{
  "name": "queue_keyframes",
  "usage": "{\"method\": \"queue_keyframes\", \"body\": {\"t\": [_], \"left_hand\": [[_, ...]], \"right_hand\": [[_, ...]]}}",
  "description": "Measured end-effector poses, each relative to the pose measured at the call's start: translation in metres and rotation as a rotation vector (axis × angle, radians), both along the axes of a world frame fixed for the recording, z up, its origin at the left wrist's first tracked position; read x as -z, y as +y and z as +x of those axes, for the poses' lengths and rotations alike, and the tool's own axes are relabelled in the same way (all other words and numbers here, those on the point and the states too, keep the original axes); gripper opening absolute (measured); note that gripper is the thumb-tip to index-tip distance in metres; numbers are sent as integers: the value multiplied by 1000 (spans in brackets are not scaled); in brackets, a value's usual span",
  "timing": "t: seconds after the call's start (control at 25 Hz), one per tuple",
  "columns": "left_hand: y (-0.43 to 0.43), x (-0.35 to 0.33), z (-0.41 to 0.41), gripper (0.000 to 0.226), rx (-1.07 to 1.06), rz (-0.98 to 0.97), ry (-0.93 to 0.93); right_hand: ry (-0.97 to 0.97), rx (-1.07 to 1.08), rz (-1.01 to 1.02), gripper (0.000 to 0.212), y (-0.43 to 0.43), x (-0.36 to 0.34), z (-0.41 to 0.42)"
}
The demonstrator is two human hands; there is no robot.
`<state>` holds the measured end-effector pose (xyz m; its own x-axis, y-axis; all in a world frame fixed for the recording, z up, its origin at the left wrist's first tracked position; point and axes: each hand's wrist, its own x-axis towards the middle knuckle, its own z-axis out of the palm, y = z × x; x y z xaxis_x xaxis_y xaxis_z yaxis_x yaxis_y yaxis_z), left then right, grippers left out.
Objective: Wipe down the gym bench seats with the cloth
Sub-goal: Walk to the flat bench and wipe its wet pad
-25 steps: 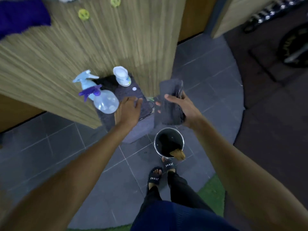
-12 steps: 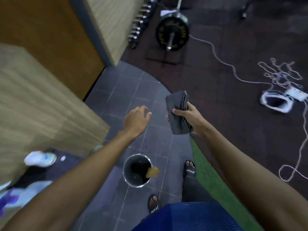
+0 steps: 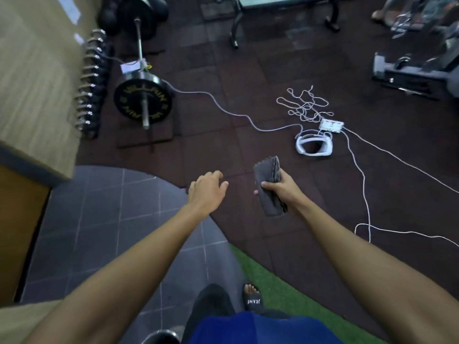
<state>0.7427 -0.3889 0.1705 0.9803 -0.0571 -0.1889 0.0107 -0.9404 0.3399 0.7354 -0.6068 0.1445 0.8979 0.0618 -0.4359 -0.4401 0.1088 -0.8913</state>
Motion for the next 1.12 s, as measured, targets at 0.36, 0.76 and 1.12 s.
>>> {"method": "queue_keyframes", "body": {"t": [0.36, 0.76, 1.12], "left_hand": [[-34, 26, 233, 33, 138, 25, 6], [-77, 22, 519, 34, 272, 104, 66], [-199, 37, 774, 32, 294, 105, 105]], "right_hand": [[43, 143, -89, 41, -26, 32, 207], [100, 237, -222, 38, -64, 32, 465], [117, 214, -243, 39, -189, 53, 725]]}}
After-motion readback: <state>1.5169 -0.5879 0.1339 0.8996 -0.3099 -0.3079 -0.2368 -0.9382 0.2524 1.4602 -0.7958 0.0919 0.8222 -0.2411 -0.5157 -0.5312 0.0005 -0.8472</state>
